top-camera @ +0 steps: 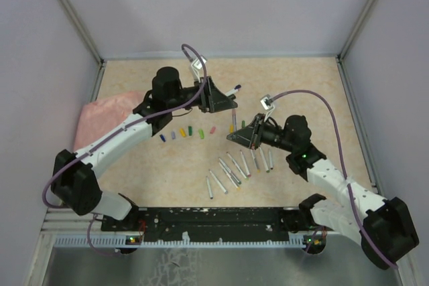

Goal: Open the pen caps
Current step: Open the pen cap from the pen.

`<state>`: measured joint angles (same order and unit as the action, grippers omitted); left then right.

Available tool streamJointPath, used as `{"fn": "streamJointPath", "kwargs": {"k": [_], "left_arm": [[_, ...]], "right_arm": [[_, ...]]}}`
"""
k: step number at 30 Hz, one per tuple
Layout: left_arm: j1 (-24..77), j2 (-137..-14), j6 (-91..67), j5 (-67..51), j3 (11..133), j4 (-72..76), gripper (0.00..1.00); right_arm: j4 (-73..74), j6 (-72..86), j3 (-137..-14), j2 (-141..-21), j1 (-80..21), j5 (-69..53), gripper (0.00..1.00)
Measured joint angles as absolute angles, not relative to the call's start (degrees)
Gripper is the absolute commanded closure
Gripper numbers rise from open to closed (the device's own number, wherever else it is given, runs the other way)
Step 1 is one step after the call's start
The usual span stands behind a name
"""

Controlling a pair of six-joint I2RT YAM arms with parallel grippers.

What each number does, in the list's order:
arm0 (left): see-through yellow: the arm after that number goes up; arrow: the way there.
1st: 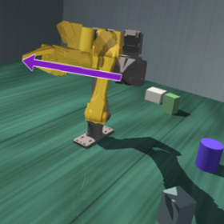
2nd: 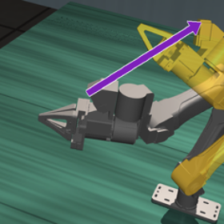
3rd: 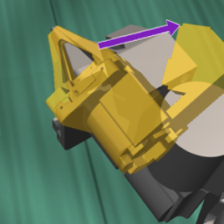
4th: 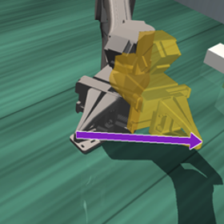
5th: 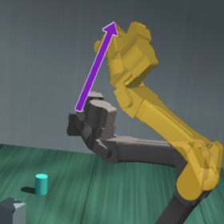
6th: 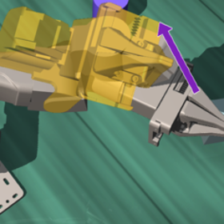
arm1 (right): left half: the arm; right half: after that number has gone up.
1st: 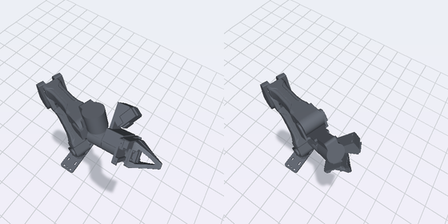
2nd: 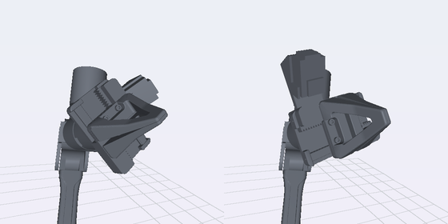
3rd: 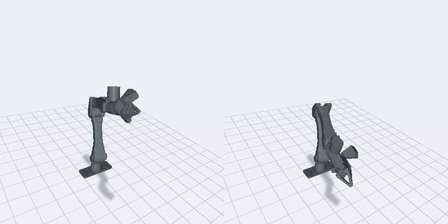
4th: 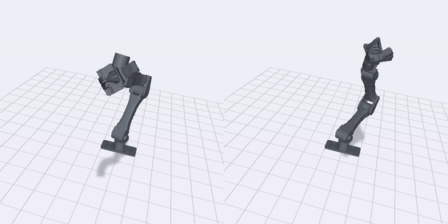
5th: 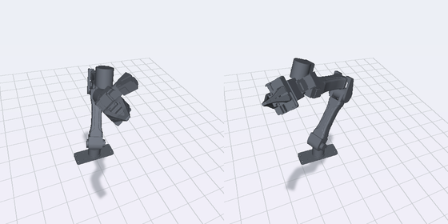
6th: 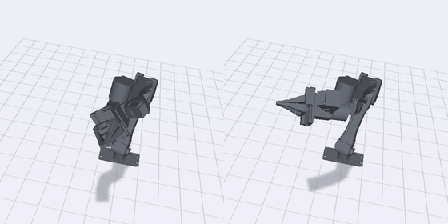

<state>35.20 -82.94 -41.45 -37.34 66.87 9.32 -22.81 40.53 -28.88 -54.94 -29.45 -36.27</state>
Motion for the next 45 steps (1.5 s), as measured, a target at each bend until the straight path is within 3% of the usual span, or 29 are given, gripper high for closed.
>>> {"fn": "streamJointPath", "kwargs": {"k": [2, 8, 13, 18, 21, 22, 28, 32, 37, 45], "left_arm": [[35.8, -83.3, -41.3, -37.3, 67.0, 9.3, 0.48], [36.3, -84.7, -41.1, -37.6, 67.0, 9.2, 0.6], [36.4, -84.8, -41.1, -37.9, 67.0, 9.2, 0.76], [36.4, -84.8, -41.1, -38.2, 67.0, 9.2, 0.97], [36.4, -84.8, -41.1, -38.5, 67.0, 9.3, 1.0], [36.5, -84.8, -41.1, -38.6, 67.0, 9.4, 1.0], [36.8, -84.8, -41.1, -38.6, 67.0, 9.8, 1.0], [37.3, -84.8, -41.1, -38.6, 66.3, 11.2, 1.0], [37.6, -84.8, -41.3, -38.6, 64.4, 12.9, 1.0], [37.6, -84.2, -42.7, -38.4, 62.6, 15.2, 1.0]], "right_arm": [[-22.8, 40.5, -28.9, -55.0, -29.4, -36.4, 1.0], [-23.2, 40.6, -28.9, -55.0, -29.5, -37.1, 1.0], [-23.3, 40.7, -28.9, -55.4, -29.4, -37.4, 1.0], [-23.2, 40.7, -28.9, -55.9, -29.4, -37.6, 1.0], [-23.2, 40.7, -28.9, -55.9, -29.4, -37.7, 1.0], [-23.2, 40.7, -28.9, -55.9, -29.4, -37.7, 0.98], [-23.4, 41.1, -28.9, -55.9, -29.4, -37.7, 0.62], [-24.2, 41.8, -28.9, -55.9, -29.4, -37.3, 0.53], [-24.5, 42.4, -28.9, -55.3, -29.4, -36.2, 0.55], [-24.4, 43.7, -28.9, -55.0, -29.3, -34.7, 0.94]]}}
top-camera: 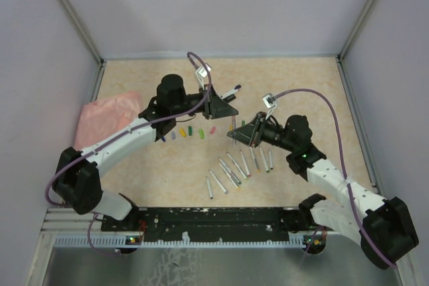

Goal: Open the pen caps
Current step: Open the pen cap from the pen, then place the pen at the center of the board.

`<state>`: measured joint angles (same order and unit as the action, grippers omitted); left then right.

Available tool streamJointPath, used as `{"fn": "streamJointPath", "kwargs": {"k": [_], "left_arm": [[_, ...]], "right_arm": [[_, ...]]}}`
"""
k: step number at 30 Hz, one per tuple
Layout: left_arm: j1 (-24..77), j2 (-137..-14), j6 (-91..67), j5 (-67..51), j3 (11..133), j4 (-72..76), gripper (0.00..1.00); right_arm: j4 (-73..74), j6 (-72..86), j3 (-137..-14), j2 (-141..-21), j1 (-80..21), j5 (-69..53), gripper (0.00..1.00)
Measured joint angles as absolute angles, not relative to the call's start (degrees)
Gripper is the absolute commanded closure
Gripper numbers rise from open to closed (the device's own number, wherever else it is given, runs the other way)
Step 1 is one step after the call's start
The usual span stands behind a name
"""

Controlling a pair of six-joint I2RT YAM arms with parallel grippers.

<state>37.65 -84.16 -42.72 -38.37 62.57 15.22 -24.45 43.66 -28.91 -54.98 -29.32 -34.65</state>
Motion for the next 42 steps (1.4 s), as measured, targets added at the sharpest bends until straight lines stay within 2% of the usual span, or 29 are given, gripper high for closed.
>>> {"fn": "streamJointPath", "kwargs": {"k": [3, 12, 35, 42], "left_arm": [[37.6, -83.6, -43.2, -37.9, 61.9, 16.0, 1.0], [36.4, -83.4, -43.4, -36.6, 62.2, 16.3, 1.0], [32.9, -92.9, -42.7, -40.6, 80.3, 5.9, 1.0], [23.6, -93.8, -41.2, -19.5, 87.3, 13.9, 1.0]], "right_arm": [[-24.9, 43.7, -28.9, -55.3, -29.3, -34.8, 1.0], [-27.2, 43.7, -28.9, -56.5, -29.1, -35.2, 1.0], [-33.6, 45.1, -30.9, -57.9, -27.2, -27.0, 1.0], [-26.1, 44.8, -28.5, -57.9, -28.9, -37.8, 1.0]]}}
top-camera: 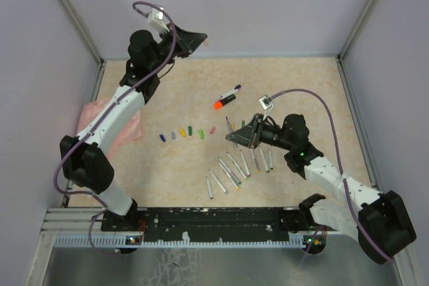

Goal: Open the pen caps
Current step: Place the pen at the center of the board.

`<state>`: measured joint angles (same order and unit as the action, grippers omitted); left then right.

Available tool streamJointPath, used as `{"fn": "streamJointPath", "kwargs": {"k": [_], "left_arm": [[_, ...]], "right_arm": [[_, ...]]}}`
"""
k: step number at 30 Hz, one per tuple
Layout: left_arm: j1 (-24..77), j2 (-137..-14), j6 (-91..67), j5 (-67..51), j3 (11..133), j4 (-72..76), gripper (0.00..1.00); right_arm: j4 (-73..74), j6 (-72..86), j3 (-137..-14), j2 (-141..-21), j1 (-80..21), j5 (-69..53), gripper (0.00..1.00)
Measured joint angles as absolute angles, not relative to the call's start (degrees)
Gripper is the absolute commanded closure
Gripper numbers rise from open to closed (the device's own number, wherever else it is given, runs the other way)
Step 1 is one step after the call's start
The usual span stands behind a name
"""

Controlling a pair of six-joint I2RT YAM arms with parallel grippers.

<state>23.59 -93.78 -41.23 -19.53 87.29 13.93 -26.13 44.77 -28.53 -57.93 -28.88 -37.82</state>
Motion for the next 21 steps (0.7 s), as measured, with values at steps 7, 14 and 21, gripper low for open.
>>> {"fn": "streamJointPath", "kwargs": {"k": [7, 14, 21], "left_arm": [[24.3, -93.7, -39.7, -15.9, 87.6, 16.3, 1.0], [24.2, -88.0, -38.5, -19.0, 75.8, 18.7, 1.0], [23.0, -79.7, -38.5, -22.4, 61.5, 19.4, 1.0]], "right_arm": [[-20.6, 42.6, -28.6, -57.3, -28.9, -36.8, 1.0], [-3.1, 36.2, -29.7, -54.3, -28.7, -23.1, 1.0], [11.8, 31.9, -31.2, -52.0, -23.8, -10.6, 1.0]]}}
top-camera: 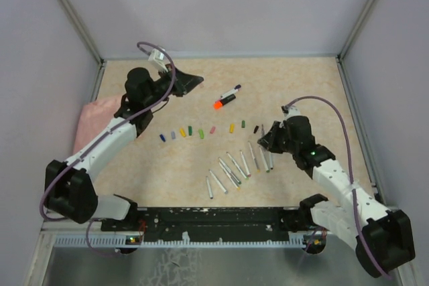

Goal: Open the pen caps
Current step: Place the pen at the center of the board.

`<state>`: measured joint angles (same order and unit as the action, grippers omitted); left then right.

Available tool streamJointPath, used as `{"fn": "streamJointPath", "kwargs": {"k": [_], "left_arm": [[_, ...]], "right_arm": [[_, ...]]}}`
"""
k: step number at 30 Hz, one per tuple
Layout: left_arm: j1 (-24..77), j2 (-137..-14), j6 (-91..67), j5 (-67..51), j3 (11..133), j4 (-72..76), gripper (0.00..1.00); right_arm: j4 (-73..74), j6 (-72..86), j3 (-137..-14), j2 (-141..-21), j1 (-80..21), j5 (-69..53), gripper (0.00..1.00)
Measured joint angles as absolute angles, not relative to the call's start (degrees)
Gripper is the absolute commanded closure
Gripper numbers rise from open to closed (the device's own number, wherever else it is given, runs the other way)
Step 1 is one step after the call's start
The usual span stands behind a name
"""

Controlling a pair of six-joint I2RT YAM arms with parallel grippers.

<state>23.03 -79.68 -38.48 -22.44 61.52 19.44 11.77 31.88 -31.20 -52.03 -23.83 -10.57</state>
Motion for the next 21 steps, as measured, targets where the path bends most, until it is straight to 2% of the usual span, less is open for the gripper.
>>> {"fn": "streamJointPath", "kwargs": {"k": [5, 10, 21], "left_arm": [[22.7, -75.3, -38.7, -24.3, 54.7, 19.5, 1.0], [22.7, -72.8, -39.1, -25.8, 49.8, 19.4, 1.0], [22.7, -70.8, -41.4, -28.8, 45.9, 20.1, 1.0]], "right_arm": [[20.1, 30.4, -31.2, -52.5, -17.8, -5.6, 1.0], [24.4, 30.0, -31.2, -55.0, -16.8, -2.4, 0.98], [25.3, 30.0, -31.0, -63.4, -14.7, 0.2, 0.95]]}}
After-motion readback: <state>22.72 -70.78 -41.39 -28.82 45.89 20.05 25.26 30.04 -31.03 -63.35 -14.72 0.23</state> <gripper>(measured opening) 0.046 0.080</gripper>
